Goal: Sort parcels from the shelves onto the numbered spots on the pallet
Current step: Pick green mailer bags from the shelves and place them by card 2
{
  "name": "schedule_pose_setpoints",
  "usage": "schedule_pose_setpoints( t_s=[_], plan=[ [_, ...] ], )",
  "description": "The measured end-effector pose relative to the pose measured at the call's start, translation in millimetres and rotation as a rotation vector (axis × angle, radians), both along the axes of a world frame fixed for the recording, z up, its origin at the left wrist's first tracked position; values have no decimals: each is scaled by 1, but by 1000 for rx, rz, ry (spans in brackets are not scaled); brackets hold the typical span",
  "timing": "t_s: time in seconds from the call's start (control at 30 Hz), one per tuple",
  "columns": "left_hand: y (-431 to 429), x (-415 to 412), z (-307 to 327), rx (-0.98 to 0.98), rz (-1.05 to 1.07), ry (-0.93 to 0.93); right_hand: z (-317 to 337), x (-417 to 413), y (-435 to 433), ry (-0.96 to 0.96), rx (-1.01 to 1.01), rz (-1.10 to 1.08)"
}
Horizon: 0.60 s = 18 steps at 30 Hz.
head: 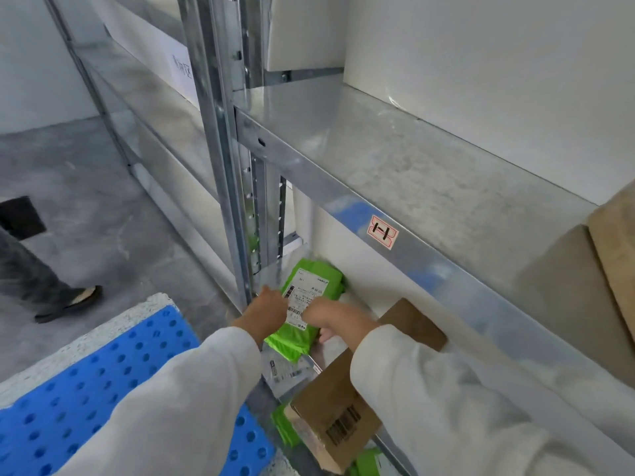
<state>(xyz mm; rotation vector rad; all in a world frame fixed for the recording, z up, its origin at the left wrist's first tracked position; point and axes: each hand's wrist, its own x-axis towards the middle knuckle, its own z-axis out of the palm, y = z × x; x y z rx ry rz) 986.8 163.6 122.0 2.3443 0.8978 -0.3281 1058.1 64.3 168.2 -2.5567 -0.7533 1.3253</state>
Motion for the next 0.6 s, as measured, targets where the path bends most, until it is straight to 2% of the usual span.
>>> schedule_pose_setpoints(
  t_s=[0.07,0.17,0.23,0.33,0.5,0.6],
  plan=[
    [0,4,-5,-113,109,-16,-3,2,2,26,13,-72],
    [3,6,-9,-156,129,-66,-5,3,3,94,-38,-196],
    [3,5,-3,-237,215,-110,-6,3,1,238,-27,-410],
    [8,-4,8,-263,259,-144,1,1,-3,438,133,-691],
    [6,-26,20,-356,455,-316,-7,5,2,417,354,-676],
    [-9,-44,33,-400,555,-432,41,-14,-8,423,471,-749]
  ],
)
